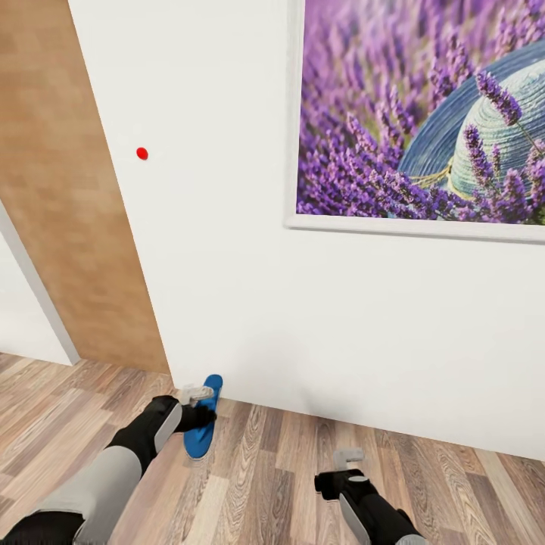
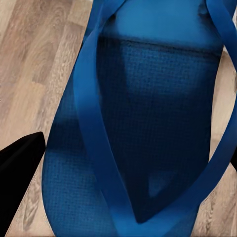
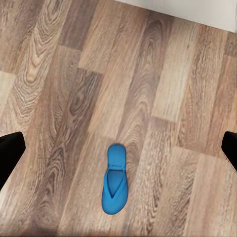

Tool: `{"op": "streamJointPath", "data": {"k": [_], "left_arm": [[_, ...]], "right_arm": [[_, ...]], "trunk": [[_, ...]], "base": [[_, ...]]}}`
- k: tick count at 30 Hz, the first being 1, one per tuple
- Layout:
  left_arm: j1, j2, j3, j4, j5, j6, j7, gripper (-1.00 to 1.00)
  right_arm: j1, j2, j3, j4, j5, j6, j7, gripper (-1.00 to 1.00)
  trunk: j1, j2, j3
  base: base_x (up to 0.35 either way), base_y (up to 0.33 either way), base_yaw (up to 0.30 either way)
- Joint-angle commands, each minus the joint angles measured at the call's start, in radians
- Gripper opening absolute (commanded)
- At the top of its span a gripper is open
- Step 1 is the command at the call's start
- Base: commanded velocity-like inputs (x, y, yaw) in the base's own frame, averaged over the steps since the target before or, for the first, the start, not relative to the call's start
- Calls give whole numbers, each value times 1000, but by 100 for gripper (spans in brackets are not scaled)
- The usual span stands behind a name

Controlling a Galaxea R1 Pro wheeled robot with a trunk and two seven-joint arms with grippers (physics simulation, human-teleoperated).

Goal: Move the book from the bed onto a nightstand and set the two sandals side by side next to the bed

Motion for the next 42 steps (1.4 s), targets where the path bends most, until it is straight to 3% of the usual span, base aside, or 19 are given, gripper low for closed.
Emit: {"op": "streamJointPath", "data": {"k": [1,7,25,29,35,36,42], "left_arm": [[-6,1,-6,-7,2,5,6,-100],[-41,1,-6,-41,2,5,6,-100],[-41,6,-2,-66,2,11,5,-100],[-43,23,11,-75,1,34,6,-100],[-44,28,14,-78,1,39,7,-100],[-44,29,15,-79,1,41,11,-100],[-44,29,13,-79,-1,49,11,-100]], "right_arm": [[-6,-1,7,-2,0,7,-6,100],[-7,-1,7,-2,0,7,-6,100],[-7,-6,5,-5,0,9,-13,100],[-7,-29,-18,18,-5,32,-31,100],[-6,-63,-52,52,-7,65,-37,100],[-6,-71,-130,125,-8,67,-38,100],[-6,-80,-138,137,-9,68,-39,100]], "trunk": [[0,-1,-1],[0,-1,-1],[0,-1,-1],[0,-1,-1],[0,-1,-1],[4,-8,-4],[27,-50,-23]], "base": [[0,0,0],[0,0,0],[0,0,0],[0,0,0],[0,0,0],[0,0,0],[0,0,0]]}}
